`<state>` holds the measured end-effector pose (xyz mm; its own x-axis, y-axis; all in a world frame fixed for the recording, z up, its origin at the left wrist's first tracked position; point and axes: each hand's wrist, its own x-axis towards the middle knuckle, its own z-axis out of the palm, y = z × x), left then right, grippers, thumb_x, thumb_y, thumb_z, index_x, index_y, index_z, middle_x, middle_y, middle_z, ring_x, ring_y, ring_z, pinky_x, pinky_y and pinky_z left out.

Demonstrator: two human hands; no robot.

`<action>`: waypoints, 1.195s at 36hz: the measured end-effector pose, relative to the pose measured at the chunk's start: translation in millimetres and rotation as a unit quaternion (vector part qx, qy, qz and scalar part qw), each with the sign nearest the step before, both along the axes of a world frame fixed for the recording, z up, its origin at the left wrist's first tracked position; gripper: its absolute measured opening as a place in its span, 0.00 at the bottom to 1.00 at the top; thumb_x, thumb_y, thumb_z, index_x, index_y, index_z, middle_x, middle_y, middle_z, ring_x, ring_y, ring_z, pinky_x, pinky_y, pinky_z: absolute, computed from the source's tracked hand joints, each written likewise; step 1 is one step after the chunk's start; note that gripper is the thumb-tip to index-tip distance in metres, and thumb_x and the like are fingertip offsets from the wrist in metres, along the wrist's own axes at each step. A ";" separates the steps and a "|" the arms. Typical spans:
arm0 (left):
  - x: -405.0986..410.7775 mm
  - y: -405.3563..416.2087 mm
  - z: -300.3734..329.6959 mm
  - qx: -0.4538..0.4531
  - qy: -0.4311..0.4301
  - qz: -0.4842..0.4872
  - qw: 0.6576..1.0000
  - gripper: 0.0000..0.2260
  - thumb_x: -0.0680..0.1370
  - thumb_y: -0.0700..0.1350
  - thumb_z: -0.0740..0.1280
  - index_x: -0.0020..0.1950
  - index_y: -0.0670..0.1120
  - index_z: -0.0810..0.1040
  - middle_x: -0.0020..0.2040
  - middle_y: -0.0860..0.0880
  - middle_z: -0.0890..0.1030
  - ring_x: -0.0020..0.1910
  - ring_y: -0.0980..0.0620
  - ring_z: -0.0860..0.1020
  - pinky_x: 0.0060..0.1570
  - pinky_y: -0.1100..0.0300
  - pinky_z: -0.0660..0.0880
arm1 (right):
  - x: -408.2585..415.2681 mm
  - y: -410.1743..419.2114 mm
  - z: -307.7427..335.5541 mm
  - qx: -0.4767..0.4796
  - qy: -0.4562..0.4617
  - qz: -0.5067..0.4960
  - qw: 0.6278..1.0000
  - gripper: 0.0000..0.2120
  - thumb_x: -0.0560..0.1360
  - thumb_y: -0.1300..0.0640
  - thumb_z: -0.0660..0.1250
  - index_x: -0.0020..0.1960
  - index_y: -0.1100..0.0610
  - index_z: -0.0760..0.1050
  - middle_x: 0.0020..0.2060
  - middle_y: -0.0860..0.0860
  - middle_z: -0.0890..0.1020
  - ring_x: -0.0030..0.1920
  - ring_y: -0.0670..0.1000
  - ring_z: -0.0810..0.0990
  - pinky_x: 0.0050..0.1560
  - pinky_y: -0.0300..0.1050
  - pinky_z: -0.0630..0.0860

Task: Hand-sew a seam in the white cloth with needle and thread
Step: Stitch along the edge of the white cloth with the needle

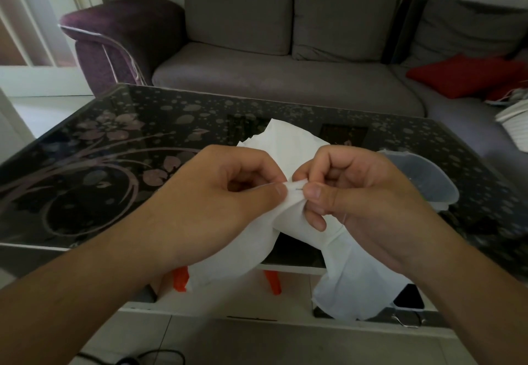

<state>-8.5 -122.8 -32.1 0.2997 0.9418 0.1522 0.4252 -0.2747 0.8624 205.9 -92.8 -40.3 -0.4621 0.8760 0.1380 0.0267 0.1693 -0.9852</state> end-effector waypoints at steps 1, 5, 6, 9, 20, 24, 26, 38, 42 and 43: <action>-0.1 0.0 -0.2 -0.001 -0.001 -0.001 1.000 0.06 0.81 0.47 0.69 0.46 0.54 0.85 0.41 0.57 0.86 0.41 0.59 0.83 0.44 0.65 0.73 | 0.0 0.3 -0.4 -0.004 0.003 0.003 1.000 0.03 0.74 0.68 0.70 0.43 0.66 0.76 0.44 0.59 0.83 0.34 0.59 0.75 0.40 0.43 0.77; -0.2 0.5 -1.2 -0.002 -0.006 -0.004 1.000 0.07 0.81 0.47 0.69 0.46 0.55 0.85 0.42 0.57 0.86 0.41 0.59 0.83 0.45 0.64 0.73 | 0.2 1.1 -1.7 -0.011 0.012 0.013 1.000 0.03 0.73 0.67 0.69 0.43 0.67 0.76 0.44 0.59 0.83 0.34 0.58 0.75 0.39 0.44 0.77; -0.4 0.4 -1.5 -0.002 -0.007 -0.004 1.000 0.07 0.81 0.47 0.69 0.46 0.55 0.85 0.41 0.57 0.86 0.41 0.59 0.83 0.44 0.64 0.73 | 0.4 1.3 -1.8 -0.014 0.016 0.018 1.000 0.03 0.74 0.68 0.69 0.43 0.68 0.76 0.44 0.59 0.83 0.34 0.58 0.75 0.39 0.45 0.77; -0.5 0.4 -1.9 -0.003 -0.007 -0.007 1.000 0.06 0.80 0.47 0.70 0.46 0.54 0.85 0.42 0.57 0.86 0.41 0.59 0.83 0.45 0.63 0.73 | 1.5 1.7 -2.0 -0.021 0.017 0.024 0.999 0.03 0.73 0.68 0.69 0.43 0.67 0.76 0.43 0.58 0.82 0.34 0.58 0.75 0.39 0.45 0.77; -0.4 1.0 -2.7 -0.006 0.007 -0.017 1.000 0.06 0.80 0.47 0.70 0.46 0.55 0.85 0.41 0.58 0.86 0.41 0.61 0.83 0.42 0.69 0.75 | -0.3 1.1 -1.3 -0.022 0.020 0.035 0.999 0.05 0.72 0.69 0.69 0.43 0.71 0.73 0.42 0.60 0.81 0.34 0.59 0.74 0.39 0.44 0.77; -1.2 2.3 -4.8 -0.004 0.006 -0.026 1.000 0.06 0.80 0.46 0.71 0.45 0.55 0.85 0.41 0.58 0.86 0.41 0.60 0.83 0.43 0.67 0.75 | -1.5 0.6 -0.2 -0.025 0.024 0.039 0.999 0.08 0.72 0.71 0.71 0.42 0.73 0.72 0.42 0.62 0.81 0.34 0.59 0.73 0.37 0.45 0.77; -0.7 3.4 -6.0 0.000 0.008 -0.028 1.000 0.05 0.80 0.47 0.71 0.45 0.55 0.85 0.41 0.57 0.86 0.41 0.59 0.84 0.44 0.65 0.75 | -0.9 0.7 -0.6 -0.024 0.019 0.042 0.999 0.06 0.72 0.72 0.70 0.42 0.73 0.73 0.42 0.61 0.81 0.33 0.59 0.72 0.38 0.45 0.77; -2.2 6.0 -9.4 -0.015 0.003 -0.047 0.999 0.04 0.78 0.48 0.73 0.45 0.55 0.86 0.42 0.56 0.87 0.43 0.57 0.85 0.46 0.61 0.78 | 0.1 1.9 -3.0 -0.034 0.012 0.064 0.997 0.04 0.72 0.73 0.70 0.41 0.72 0.75 0.41 0.60 0.82 0.32 0.59 0.73 0.37 0.45 0.77; -1.7 5.9 -11.1 -0.022 0.007 -0.043 0.999 0.03 0.77 0.48 0.73 0.45 0.55 0.87 0.42 0.56 0.87 0.44 0.57 0.85 0.47 0.60 0.80 | 2.0 1.4 -5.5 -0.020 -0.002 0.058 0.998 0.04 0.72 0.72 0.71 0.41 0.72 0.76 0.40 0.59 0.83 0.32 0.60 0.74 0.38 0.45 0.77; -1.4 6.1 -11.3 -0.023 0.006 -0.043 0.999 0.03 0.77 0.48 0.73 0.45 0.55 0.87 0.42 0.56 0.87 0.43 0.57 0.85 0.47 0.61 0.80 | 2.1 0.7 -5.6 -0.015 -0.005 0.054 0.998 0.05 0.71 0.70 0.72 0.41 0.71 0.77 0.40 0.59 0.83 0.32 0.60 0.74 0.38 0.44 0.77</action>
